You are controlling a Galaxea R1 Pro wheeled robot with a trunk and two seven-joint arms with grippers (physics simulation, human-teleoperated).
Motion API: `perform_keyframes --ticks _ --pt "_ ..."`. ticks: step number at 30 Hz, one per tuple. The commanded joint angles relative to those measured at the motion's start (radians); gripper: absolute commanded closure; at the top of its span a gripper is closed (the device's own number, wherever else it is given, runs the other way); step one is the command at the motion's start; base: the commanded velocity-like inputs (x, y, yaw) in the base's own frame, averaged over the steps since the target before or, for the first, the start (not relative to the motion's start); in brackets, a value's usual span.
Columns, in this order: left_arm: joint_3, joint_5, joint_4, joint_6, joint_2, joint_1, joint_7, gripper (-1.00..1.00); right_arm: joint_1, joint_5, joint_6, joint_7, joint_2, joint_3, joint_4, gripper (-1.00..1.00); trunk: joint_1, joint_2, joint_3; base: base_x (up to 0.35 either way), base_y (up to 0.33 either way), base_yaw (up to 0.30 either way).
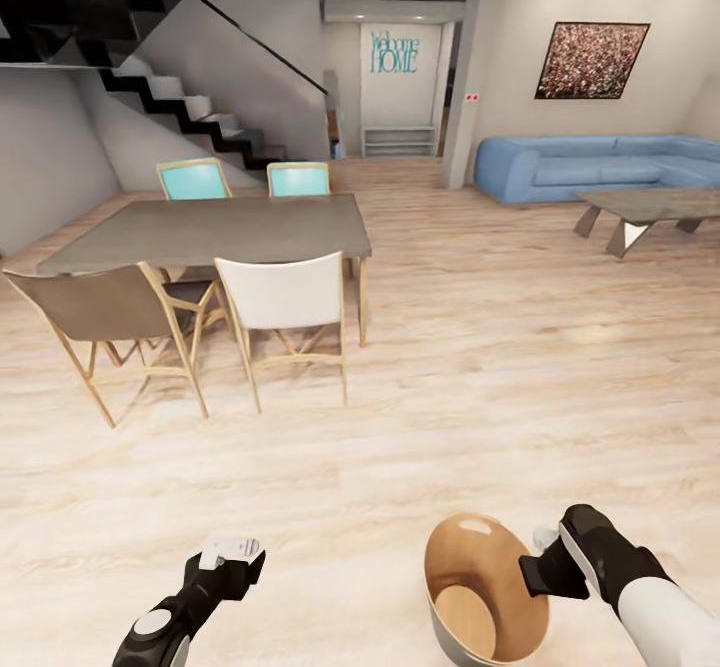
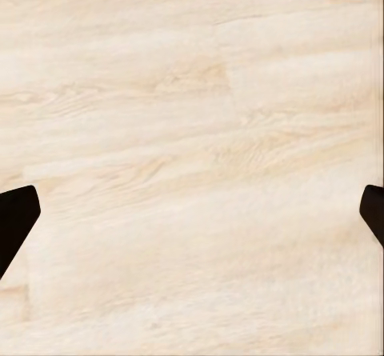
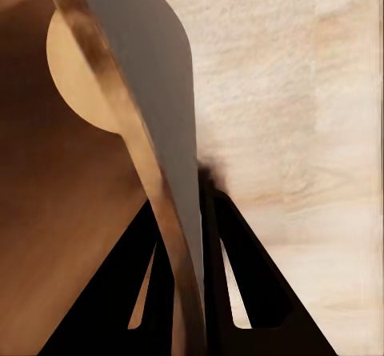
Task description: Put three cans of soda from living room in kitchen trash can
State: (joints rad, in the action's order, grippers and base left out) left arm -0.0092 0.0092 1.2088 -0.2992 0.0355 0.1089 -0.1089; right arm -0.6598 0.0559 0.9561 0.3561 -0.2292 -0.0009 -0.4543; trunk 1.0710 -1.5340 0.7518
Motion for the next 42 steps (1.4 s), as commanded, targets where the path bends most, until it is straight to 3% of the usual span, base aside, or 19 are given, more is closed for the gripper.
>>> perform_keyframes --ticks 1,26,42 --pt "0.000 0.000 0.000 0.000 0.000 0.000 0.000 -1.00 -0.001 -0.026 0.004 0.007 0.000 -0.002 0.000 1.00 0.000 0.000 0.000 0.271 -0.132 -0.249" --pt "0.000 0.000 0.000 0.002 0.000 0.000 0.000 -1.00 0.000 -0.026 0.004 0.006 0.002 -0.002 0.000 1.00 0.000 0.000 0.000 0.302 -0.110 -0.249" --pt "0.000 0.000 0.000 0.002 0.000 0.000 0.000 -1.00 0.000 -0.026 0.004 0.006 0.001 -0.002 0.000 1.00 0.000 0.000 0.000 0.321 -0.009 -0.249"
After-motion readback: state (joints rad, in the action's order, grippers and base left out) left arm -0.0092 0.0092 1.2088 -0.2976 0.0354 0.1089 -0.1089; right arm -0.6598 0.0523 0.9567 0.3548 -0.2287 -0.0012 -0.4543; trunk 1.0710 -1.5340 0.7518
